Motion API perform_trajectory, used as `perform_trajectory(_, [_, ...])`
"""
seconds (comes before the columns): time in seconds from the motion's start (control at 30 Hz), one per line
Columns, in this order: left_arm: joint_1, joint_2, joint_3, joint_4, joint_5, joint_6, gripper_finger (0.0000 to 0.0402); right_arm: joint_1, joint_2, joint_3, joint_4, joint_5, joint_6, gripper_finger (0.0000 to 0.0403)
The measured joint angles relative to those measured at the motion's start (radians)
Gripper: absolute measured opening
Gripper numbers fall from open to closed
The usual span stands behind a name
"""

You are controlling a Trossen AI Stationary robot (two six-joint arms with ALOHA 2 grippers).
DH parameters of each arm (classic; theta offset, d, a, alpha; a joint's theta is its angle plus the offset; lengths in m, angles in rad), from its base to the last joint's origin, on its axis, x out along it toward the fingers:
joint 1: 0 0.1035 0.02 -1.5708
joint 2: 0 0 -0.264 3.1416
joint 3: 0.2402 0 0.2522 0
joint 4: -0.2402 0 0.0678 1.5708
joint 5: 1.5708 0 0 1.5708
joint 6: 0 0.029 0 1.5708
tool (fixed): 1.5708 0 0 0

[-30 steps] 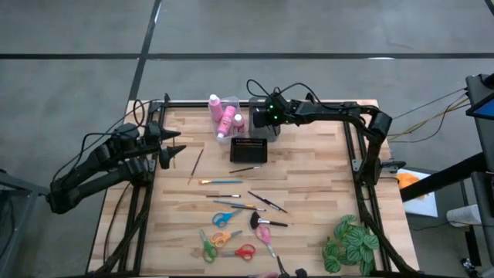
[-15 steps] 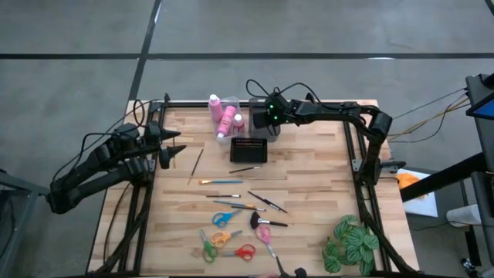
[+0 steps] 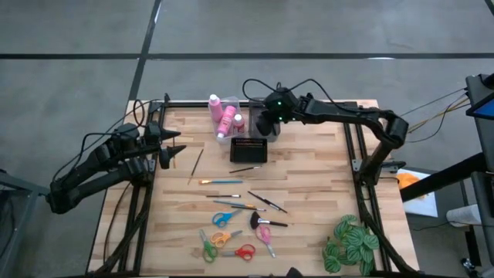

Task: Pick & Place Paint Supplies
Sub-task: Put the black paint brush into the gray bin

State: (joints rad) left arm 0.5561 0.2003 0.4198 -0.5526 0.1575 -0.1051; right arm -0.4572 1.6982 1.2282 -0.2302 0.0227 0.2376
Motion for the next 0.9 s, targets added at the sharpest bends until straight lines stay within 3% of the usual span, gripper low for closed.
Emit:
perform_trajectory(0.4, [0.000,0.000,0.000,0.000,0.000,0.000,0.0311,0.134,-0.094,-0.052,0.003,-0.030,-0.238,0.0109])
perform_trajectory(0.6, [0.000,0.000,0.000,0.000,0.000,0.000,0.0311,0.214,-0.117,-0.147,0.099,-0.099,-0.187,0.0109])
perform_trajectory(0.77, [0.000,0.000,0.000,0.000,0.000,0.000,0.0311,0.310,-0.135,-0.230,0.256,-0.100,-0.065,0.0109])
perform_trajectory(0.9, [0.000,0.000,0.000,0.000,0.000,0.000,0.0311,0.383,-0.141,-0.273,0.316,-0.101,-0.060,0.0109])
